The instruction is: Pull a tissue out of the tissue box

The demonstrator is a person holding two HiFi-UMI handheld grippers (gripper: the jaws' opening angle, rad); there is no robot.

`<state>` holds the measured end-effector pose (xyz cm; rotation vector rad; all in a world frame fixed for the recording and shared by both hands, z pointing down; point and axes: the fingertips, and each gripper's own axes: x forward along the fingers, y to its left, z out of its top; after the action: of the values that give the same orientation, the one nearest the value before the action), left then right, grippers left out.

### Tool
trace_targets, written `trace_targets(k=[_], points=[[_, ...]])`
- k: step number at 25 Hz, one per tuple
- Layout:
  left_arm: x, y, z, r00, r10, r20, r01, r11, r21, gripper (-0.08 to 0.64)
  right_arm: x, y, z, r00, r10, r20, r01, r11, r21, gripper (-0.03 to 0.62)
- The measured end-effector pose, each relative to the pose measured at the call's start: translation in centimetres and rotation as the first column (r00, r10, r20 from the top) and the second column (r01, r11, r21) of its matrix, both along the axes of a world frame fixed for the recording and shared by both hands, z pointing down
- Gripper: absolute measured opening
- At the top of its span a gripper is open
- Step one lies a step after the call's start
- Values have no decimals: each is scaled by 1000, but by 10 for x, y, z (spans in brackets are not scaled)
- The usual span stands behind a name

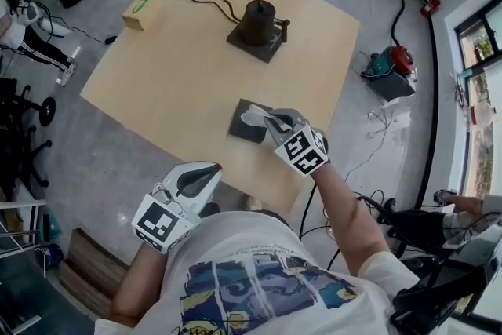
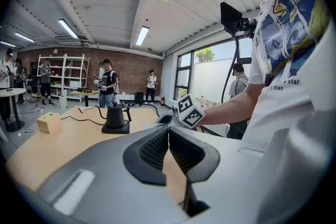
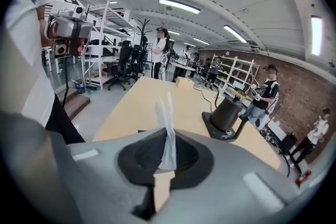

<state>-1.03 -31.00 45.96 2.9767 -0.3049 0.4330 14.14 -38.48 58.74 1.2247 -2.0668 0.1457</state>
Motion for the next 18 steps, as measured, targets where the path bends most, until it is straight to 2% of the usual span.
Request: trace_targets(k=[8, 18], points=[[8, 18, 5, 1000, -16, -9, 16, 1000, -4, 11, -6, 17, -38, 999, -25, 31, 23, 998, 52, 2], [28, 44, 1, 998, -62, -21, 61, 998, -10, 11, -17, 60, -81, 993, -103, 60, 97, 991, 96, 2]])
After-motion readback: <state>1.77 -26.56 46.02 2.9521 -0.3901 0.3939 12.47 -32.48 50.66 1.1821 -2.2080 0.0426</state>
